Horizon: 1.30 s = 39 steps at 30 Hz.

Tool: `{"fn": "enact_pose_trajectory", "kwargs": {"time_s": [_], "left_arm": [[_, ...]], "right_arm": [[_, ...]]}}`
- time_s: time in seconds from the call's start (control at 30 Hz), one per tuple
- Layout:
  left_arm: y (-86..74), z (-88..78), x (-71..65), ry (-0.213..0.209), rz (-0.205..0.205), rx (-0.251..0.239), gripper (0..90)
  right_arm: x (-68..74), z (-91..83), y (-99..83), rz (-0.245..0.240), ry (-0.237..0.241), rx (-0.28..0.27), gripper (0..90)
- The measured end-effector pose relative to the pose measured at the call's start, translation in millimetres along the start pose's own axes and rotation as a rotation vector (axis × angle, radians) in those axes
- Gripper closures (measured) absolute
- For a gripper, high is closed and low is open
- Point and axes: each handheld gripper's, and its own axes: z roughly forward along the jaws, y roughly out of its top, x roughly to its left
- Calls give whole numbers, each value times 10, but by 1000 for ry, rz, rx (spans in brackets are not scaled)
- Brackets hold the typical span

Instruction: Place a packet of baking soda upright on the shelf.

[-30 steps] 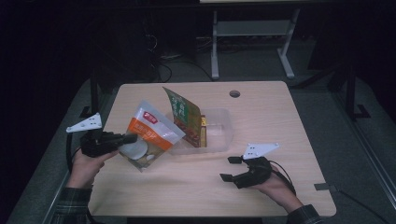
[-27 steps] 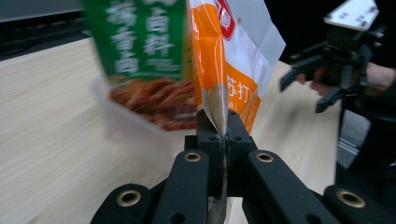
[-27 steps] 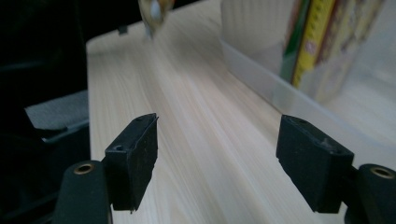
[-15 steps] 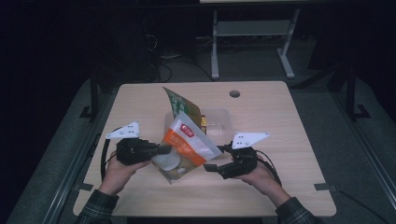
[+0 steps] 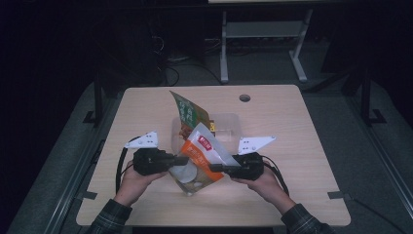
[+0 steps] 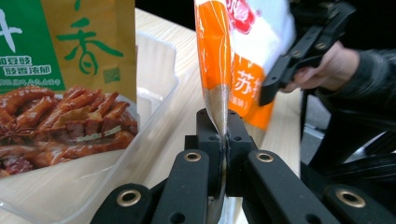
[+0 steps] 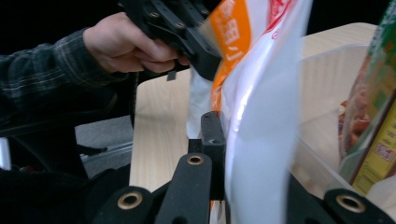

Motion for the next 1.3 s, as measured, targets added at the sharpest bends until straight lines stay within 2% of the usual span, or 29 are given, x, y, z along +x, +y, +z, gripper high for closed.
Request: {"fn": "enact_pose_trajectory", "kwargs": {"time_s": [0.17,0.37,0.47,0.57,0.67,0.87,0.97,1.0,1.1,1.13,1.17,1.3], "left_arm": [[-25,65,-7,-1,7,18,885],[-45,129,-36,-30,14,22,881],[-43,161,-49,-47,15,28,876],[-52,209,-64,-48,23,56,850],[-62,248,-70,-42,34,77,800],[-82,291,-87,-4,48,130,595],[-91,304,-88,6,57,142,526],[-105,313,-89,24,65,163,495],[-132,314,-85,35,66,177,432],[-158,310,-86,41,59,179,432],[-197,288,-77,44,61,205,389],[-327,223,-83,54,49,228,339]], "right_arm": [[41,-17,21,-25,1,11,900],[61,-101,51,-36,-13,14,900],[64,-151,62,-39,-2,1,900],[71,-196,72,-34,17,-1,900],[101,-239,87,-47,15,12,900],[112,-345,84,-66,10,33,900],[115,-375,81,-67,5,49,900],[119,-410,78,-76,-8,60,900],[125,-466,82,-83,-22,71,900],[125,-466,82,-83,-22,71,900],[124,-515,88,-94,-31,74,900],[125,-593,104,-101,-40,80,900]]}}
